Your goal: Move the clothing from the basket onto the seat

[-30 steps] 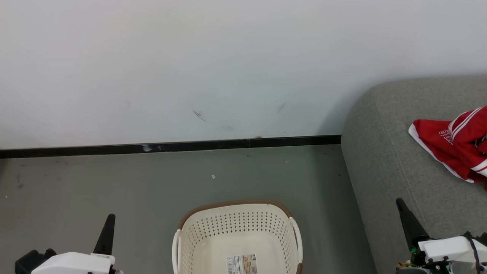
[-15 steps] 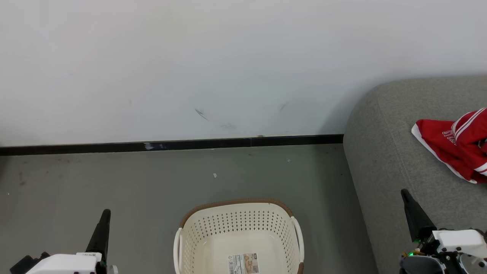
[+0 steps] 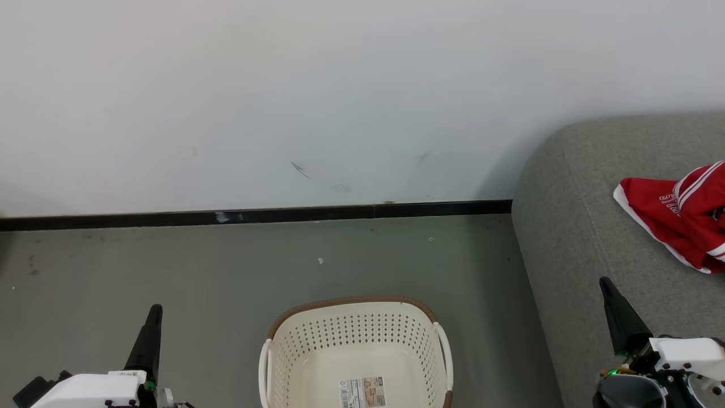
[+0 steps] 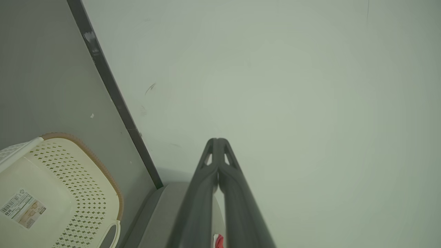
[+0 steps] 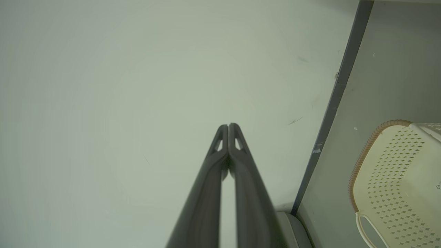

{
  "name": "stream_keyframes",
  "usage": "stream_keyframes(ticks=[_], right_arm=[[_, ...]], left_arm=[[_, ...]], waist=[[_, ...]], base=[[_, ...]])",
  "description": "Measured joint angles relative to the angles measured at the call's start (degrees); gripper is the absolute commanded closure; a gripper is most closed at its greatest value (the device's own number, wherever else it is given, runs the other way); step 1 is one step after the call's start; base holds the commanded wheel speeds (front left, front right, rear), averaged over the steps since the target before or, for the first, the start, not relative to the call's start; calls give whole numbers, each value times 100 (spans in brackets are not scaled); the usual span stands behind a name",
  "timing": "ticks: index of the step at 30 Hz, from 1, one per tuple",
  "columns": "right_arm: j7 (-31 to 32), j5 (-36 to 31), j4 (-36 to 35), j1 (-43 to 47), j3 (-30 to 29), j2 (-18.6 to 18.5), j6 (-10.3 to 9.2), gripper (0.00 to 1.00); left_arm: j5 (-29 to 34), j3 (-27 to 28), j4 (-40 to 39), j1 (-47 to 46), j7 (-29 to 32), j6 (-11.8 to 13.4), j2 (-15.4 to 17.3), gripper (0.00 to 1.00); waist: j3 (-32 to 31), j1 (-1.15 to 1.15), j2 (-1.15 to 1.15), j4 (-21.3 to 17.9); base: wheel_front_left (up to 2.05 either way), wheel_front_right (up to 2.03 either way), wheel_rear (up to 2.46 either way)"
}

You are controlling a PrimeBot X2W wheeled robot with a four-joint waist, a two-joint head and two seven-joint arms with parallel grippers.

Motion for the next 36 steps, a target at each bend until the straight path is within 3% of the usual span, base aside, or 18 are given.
stream_keyframes(ticks=[36], right_arm=[[-1,0,20,-1,1,-5,0,100]], left_arm=[[0,15,51,-8,0,-9,-1,100]], waist=[[-1,-1,0,-1]], base=[[0,0,0]])
